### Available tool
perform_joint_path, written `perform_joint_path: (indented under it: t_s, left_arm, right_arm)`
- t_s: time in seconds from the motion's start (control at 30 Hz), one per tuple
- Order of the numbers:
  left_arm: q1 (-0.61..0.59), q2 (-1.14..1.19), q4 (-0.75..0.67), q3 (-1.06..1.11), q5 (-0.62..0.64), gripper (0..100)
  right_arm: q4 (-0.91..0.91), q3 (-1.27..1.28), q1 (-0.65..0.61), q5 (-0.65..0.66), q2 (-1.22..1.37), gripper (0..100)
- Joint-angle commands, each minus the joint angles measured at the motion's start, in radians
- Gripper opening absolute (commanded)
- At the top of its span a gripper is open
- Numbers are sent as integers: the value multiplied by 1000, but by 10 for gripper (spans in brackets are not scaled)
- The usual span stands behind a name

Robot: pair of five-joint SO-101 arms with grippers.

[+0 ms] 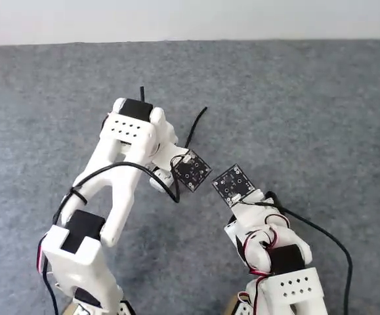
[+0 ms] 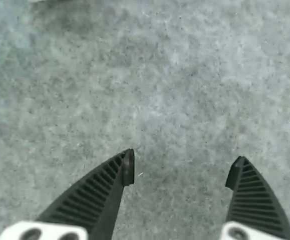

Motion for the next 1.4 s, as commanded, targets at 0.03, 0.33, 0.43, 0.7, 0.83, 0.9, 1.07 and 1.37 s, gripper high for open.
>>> perform_joint_path:
  t_s: [0.03,0.33,0.43,0.7,0.83,0.9,1.07,1.37]
  left_arm:
    - [-17,-8,17,-48,8,11]
    - [-26,-2,150,-194,5,11]
    - [-31,3,150,-191,5,11]
    - [-37,3,150,-168,5,11]
    - [-41,3,152,-157,5,11]
    - [-43,3,152,-136,5,11]
    - [-43,3,150,-110,5,11]
    - [-37,5,146,-91,6,11]
  right_arm:
    - [-16,-12,4,-11,-12,314]
    - [-16,-12,4,-11,-12,314]
    - [-16,-12,4,-11,-12,314]
    - [-15,-12,4,-11,-12,314]
    - [-15,-11,4,-11,-12,314]
    - [-15,-11,4,-11,-12,314]
    - [-13,-11,4,-11,-12,314]
    - [-12,-11,4,-11,-12,314]
